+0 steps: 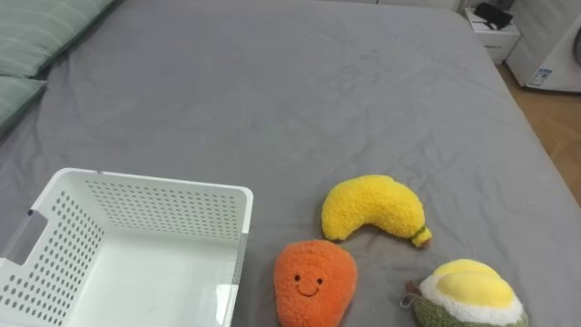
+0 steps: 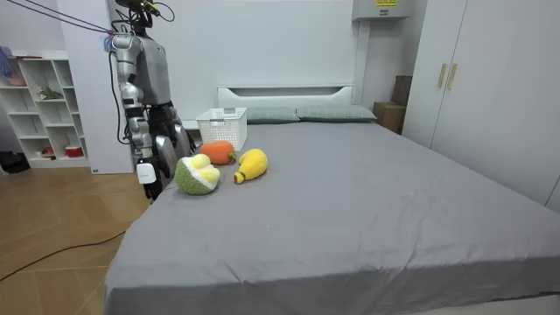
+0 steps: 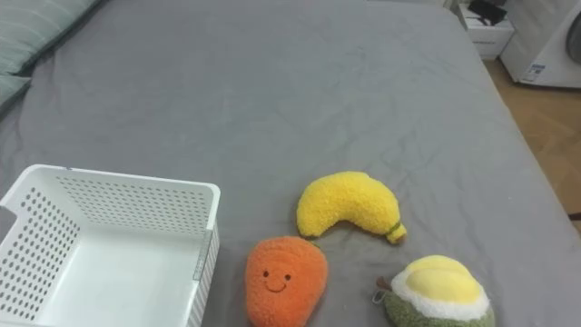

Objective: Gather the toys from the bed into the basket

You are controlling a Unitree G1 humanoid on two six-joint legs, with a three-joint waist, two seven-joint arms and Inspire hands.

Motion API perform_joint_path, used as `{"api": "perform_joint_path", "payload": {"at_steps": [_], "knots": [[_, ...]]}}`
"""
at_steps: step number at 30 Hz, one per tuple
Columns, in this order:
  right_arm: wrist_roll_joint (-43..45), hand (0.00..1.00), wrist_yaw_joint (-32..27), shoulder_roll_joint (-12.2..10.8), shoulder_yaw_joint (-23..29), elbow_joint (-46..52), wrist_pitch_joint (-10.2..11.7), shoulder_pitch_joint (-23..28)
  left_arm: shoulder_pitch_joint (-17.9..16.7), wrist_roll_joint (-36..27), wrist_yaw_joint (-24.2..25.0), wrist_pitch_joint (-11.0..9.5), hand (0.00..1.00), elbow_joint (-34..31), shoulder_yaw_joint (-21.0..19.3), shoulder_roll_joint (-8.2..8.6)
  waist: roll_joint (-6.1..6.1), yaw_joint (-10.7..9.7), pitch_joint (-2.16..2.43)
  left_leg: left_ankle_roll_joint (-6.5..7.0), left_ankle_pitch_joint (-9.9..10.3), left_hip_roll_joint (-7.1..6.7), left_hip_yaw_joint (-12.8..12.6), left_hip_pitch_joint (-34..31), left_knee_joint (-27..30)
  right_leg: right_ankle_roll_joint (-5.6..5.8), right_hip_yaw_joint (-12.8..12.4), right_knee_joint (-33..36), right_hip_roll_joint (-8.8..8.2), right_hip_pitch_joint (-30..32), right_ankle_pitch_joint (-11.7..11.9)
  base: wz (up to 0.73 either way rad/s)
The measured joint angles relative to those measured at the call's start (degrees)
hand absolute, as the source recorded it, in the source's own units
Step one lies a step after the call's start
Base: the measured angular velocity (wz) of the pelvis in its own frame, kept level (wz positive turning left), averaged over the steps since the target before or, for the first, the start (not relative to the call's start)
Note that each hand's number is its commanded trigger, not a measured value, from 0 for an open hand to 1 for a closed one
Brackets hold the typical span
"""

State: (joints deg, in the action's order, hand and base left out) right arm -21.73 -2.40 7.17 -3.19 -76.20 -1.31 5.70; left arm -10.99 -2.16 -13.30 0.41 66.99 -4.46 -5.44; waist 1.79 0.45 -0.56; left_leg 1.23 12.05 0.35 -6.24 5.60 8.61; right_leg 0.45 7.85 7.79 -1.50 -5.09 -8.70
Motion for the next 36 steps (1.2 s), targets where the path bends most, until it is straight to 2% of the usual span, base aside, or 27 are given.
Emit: {"api": "perform_joint_path", "payload": {"at_steps": [15, 18, 23, 26, 29, 31, 36], "knots": [[-0.1, 0.0, 0.1, 0.1, 0.1, -0.1, 0.0, 0.0, 0.3, -0.9, 1.2, 0.0, 0.0, 0.6, 0.0, -0.22, -0.23, 0.0, 0.06, 0.0, 0.0, 0.03, -0.1, 0.0, 0.0, -0.01, 0.0, 0.0, 0.01, 0.1, 0.0, 0.0], [-0.6, 0.0, 0.0, 0.0, 0.3, -0.1, 0.0, 0.1, 0.3, -3.1, 1.5, 0.5, 0.0, 1.4, 0.0, -0.3, -0.35, -0.1, 0.07, 0.0, 0.0, 0.04, -0.1, 0.0, -0.1, -0.01, -0.1, 0.0, 0.02, 0.1, 0.0, 0.0], [-0.7, 0.0, -0.8, -0.3, 3.0, -0.1, 0.0, 0.7, 0.3, -4.6, 1.6, 1.1, 0.0, 1.7, -0.2, -0.28, -0.51, -0.4, 0.13, 0.0, 0.0, 0.03, -0.1, 0.0, -0.1, -0.01, 0.0, 0.0, 0.03, 0.2, 0.0, 0.0], [-1.0, 0.0, -2.2, -0.9, 5.0, 0.0, 0.0, 1.0, 0.3, -4.6, 1.7, 1.5, 0.0, 1.7, -1.7, -0.24, -0.44, -0.4, 0.21, 0.0, 0.0, 0.02, -0.1, 0.0, -0.2, 0.0, 0.0, -0.1, 0.02, 0.2, 0.0, 0.0], [-3.2, 0.0, -2.9, -1.0, 5.5, 0.1, 0.0, 1.7, 0.2, -4.5, 1.8, 1.8, 0.0, 1.6, -2.8, -0.2, -0.17, -0.4, 0.48, 0.0, 0.0, 0.0, -0.1, 0.0, -0.3, 0.0, 0.0, 0.0, 0.02, 0.1, 0.0, 0.0], [-3.4, 0.0, -3.6, -1.0, 8.0, 0.1, 0.0, 2.1, 0.0, -4.4, 1.8, 1.7, 0.0, 1.5, -4.2, -0.25, 0.05, -0.4, 0.61, 0.0, 0.0, 0.0, -0.1, 0.1, -0.2, 0.0, -0.1, 0.0, 0.02, 0.1, 0.0, 0.0], [-5.0, 0.0, -5.7, -1.0, 11.8, 0.1, 0.0, 2.4, -0.5, -4.4, 1.7, 1.7, 0.0, 1.5, -5.6, -0.63, 0.68, -0.9, 0.4, 0.0, 0.0, 0.0, 0.0, 0.1, 0.0, 0.0, 0.0, 0.1, 0.0, 0.0, 0.0, 0.0]]}}
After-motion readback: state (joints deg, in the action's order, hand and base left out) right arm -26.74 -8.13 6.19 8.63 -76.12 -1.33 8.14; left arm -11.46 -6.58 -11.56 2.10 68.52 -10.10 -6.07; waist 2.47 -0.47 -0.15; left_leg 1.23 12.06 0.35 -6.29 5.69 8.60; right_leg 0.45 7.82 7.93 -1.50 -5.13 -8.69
